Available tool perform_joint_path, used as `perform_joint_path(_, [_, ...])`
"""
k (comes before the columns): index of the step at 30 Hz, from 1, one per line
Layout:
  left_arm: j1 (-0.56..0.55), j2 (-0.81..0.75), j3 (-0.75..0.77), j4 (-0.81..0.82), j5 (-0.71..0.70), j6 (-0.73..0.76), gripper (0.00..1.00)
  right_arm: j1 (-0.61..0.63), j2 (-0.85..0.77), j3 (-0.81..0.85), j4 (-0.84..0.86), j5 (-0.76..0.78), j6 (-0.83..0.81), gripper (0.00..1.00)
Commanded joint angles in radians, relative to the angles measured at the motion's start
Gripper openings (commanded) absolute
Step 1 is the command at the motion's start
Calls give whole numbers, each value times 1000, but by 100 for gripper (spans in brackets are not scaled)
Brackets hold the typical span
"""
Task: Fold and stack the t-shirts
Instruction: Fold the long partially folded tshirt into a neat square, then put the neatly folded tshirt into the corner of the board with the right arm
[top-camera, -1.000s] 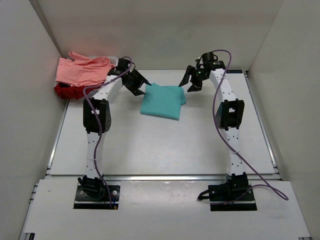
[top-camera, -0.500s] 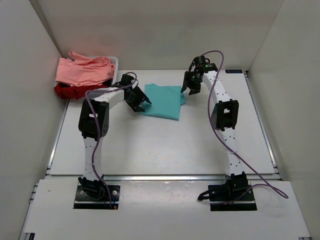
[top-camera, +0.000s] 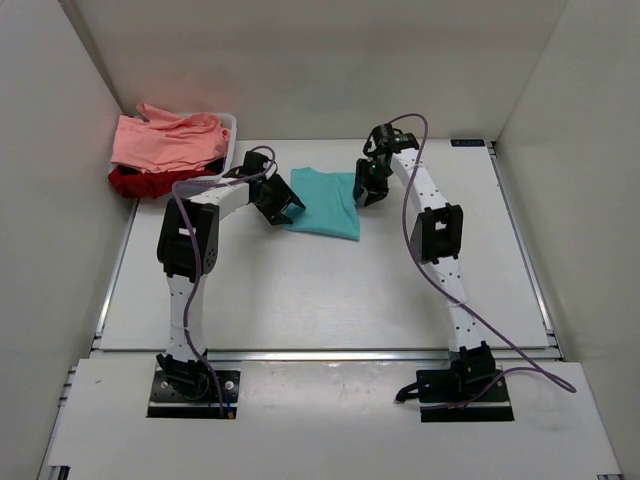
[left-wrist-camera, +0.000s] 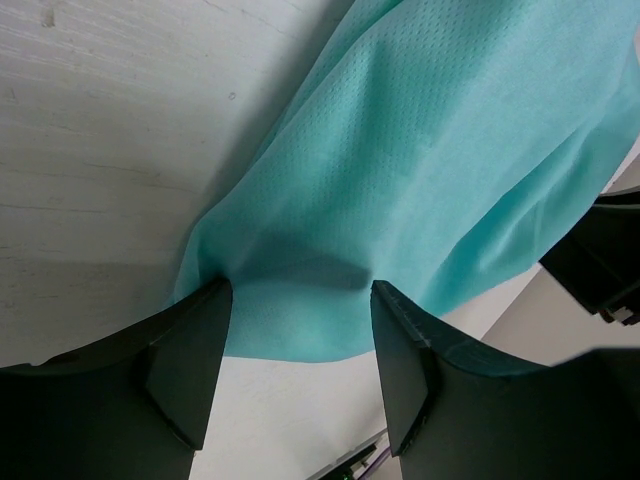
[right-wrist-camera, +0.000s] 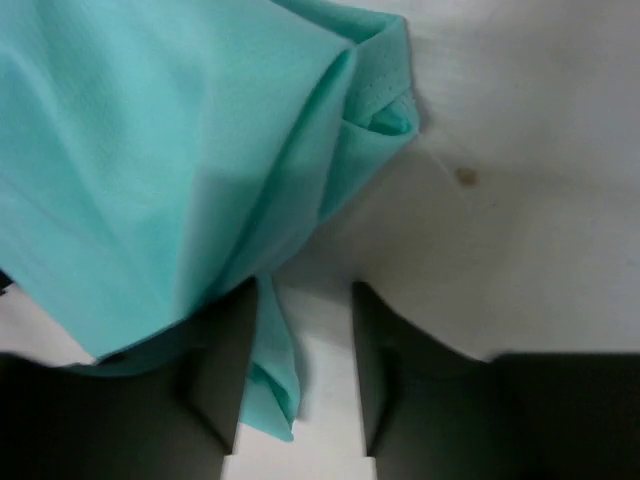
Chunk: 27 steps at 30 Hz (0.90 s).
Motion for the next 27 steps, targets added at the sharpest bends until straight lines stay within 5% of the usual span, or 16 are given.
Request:
perform_joint_path(1, [0, -38, -39, -2, -8, 3, 69, 18, -67, 26, -89, 50, 15, 43])
perform_joint_path(5, [1, -42, -31, 4, 9, -3, 69, -5, -136, 27, -101, 63, 61, 60])
perform_joint_path(13, [-2, -51, -28, 6, 32, -8, 70, -57, -204, 0, -125, 107, 96, 61])
perform_joint_path(17, [-3, -73, -30, -3, 40, -9, 70, -90, -165, 21, -90, -23, 101, 67])
perform_joint_path(27, [25, -165, -30, 44, 63, -66, 71, 26, -26, 23, 34, -92, 148, 75])
